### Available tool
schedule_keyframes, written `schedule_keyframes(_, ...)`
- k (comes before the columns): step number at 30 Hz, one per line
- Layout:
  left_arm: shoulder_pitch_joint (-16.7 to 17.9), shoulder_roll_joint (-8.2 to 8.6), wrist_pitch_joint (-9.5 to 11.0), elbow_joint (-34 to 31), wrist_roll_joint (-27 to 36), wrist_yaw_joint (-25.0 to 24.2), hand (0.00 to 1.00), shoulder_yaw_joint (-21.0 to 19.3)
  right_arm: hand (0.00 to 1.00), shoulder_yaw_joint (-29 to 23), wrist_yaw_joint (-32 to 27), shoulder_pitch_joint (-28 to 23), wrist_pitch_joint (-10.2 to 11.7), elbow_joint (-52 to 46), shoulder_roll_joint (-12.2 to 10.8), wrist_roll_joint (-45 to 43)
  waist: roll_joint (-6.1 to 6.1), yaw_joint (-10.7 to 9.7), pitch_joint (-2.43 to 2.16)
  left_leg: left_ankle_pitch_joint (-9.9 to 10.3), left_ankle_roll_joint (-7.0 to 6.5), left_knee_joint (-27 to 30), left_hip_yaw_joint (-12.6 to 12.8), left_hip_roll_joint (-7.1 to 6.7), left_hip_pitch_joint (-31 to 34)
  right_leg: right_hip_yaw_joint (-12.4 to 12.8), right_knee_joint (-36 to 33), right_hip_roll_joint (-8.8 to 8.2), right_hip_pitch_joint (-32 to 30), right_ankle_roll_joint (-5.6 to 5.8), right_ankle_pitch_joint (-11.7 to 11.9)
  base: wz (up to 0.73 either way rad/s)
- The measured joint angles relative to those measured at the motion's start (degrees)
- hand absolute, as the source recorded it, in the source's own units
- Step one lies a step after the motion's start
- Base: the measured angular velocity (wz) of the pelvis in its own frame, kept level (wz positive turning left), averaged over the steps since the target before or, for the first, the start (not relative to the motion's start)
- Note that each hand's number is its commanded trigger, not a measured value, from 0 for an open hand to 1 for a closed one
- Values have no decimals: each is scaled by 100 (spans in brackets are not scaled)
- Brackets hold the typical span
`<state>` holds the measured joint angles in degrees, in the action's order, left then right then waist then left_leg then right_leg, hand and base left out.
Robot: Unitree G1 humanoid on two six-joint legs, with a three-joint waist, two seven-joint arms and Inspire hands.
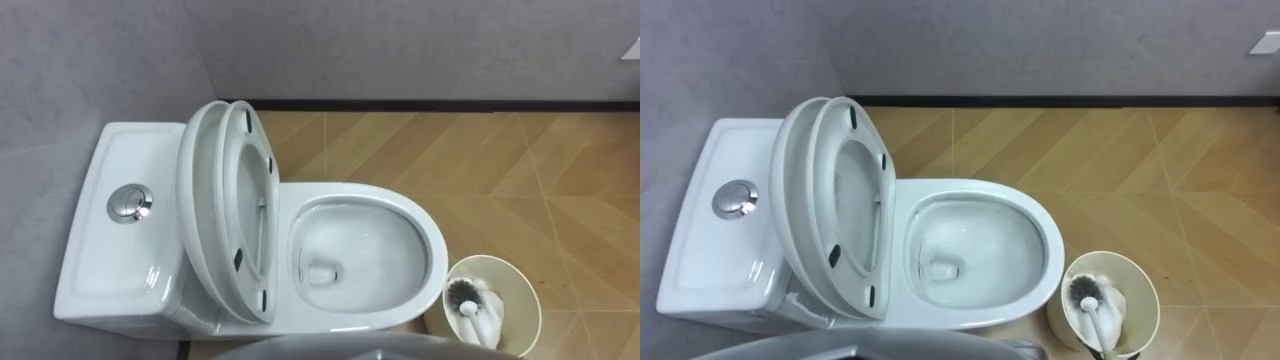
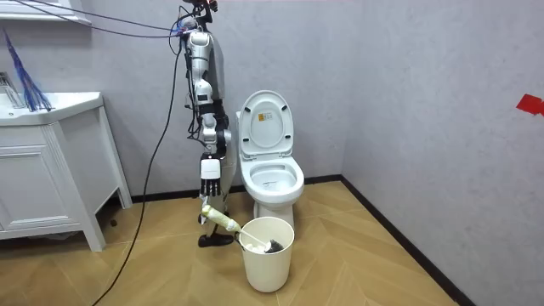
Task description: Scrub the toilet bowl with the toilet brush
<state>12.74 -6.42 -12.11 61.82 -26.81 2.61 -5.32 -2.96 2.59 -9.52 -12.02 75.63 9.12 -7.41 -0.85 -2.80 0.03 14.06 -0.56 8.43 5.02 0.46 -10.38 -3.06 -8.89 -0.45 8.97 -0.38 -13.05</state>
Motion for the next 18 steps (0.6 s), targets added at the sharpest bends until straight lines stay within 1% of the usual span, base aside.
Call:
schedule_keyframes(6, 4, 1, 4, -6, -33, 0, 0, -9, 0, -6, 13, -20, 10, -2, 0, -95, -7, 18, -2, 0, 0, 2, 19, 0, -14, 25, 4, -1, -4, 0, 0, -2)
schedule_keyframes(8, 8, -14, 5, -1, -15, 0, 0, 11, 0, 107, 9, 29, 2, 2, 3, -126, -8, 29, -2, 0, 0, 4, 50, 3, -26, 58, -54, 3, -9, 0, 0, -7)
schedule_keyframes(9, 15, -35, -1, 1, 22, 0, 0, 123, 0, 186, 7, 43, -6, 10, 9, -128, -8, 27, -2, 0, 0, 5, 56, 3, -27, 73, -75, 2, -11, 0, 0, -7)
schedule_keyframes(15, 27, -51, 0, 2, 28, -158, 0, 124, 0, 170, 0, 57, -4, 49, 5, -139, -17, 21, -1, 0, -1, 9, 97, 6, -39, 104, -73, 8, -14, 1, -1, -2)
schedule_keyframes(18, 46, -51, -11, 7, 35, -164, 0, 123, 0, 163, -37, 56, -8, 55, 5, -137, -20, 16, -3, 0, -1, 8, 97, 12, -45, 116, -74, 14, -23, 0, 0, 0)
